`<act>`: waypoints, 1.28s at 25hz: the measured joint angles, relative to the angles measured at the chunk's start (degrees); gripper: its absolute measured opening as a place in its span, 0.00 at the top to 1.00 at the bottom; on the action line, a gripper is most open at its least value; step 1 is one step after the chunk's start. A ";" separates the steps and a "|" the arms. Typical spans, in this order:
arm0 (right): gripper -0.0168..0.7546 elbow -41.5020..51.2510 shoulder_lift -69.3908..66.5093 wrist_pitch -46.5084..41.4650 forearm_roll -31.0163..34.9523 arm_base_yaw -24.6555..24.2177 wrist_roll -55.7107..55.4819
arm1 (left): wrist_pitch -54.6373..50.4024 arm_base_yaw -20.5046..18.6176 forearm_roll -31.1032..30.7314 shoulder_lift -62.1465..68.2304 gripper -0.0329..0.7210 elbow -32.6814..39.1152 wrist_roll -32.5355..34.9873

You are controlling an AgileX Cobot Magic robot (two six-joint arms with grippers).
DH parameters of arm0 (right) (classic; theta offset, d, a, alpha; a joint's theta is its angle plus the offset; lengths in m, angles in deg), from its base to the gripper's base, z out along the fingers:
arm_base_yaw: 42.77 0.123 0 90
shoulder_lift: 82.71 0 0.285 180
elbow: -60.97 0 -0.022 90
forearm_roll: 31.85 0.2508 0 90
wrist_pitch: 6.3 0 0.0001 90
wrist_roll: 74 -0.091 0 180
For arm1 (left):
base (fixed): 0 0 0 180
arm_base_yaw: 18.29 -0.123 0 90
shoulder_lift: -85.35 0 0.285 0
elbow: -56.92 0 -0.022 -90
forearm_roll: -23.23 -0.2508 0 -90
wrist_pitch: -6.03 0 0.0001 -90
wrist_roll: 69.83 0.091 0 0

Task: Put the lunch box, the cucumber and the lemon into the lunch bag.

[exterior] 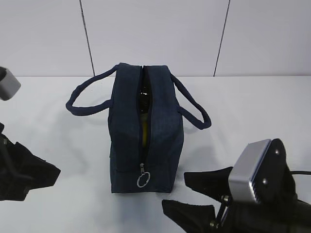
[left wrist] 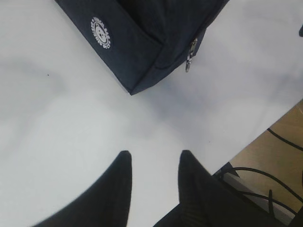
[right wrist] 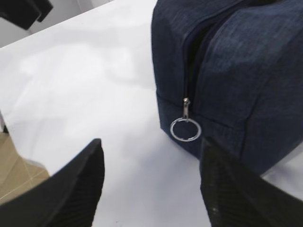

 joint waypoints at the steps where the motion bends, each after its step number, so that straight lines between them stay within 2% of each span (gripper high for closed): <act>1: 0.38 0.00 -1.41 1.10 -0.80 0.00 -0.35 | 0.11 0.00 0.00 0.00 0.64 0.00 0.00; 5: 0.38 0.00 -8.80 8.96 -2.41 0.00 -1.80 | 0.44 0.00 0.00 0.00 0.64 0.00 0.00; 9: 0.38 0.00 -15.99 17.25 -0.30 0.00 -2.63 | 0.57 0.00 0.00 0.00 0.64 0.00 0.00; 13: 0.38 -0.77 -20.13 20.49 0.34 0.00 -4.20 | 0.69 0.00 -0.23 0.00 0.64 0.00 0.00; 17: 0.38 -2.31 -20.72 20.79 0.43 0.00 -4.90 | 0.81 0.00 -1.06 0.00 0.64 0.00 0.00; 23: 0.38 -6.88 -20.72 14.01 -0.23 0.00 -5.46 | 1.24 0.00 -1.36 0.00 0.64 0.00 0.00; 27: 0.38 -7.24 -21.10 10.08 1.55 0.00 -5.75 | 1.24 0.00 -1.49 0.00 0.64 0.00 0.00; 32: 0.38 -8.24 -23.34 9.14 2.00 0.39 -8.48 | 2.50 0.00 -1.76 0.00 0.64 0.00 0.00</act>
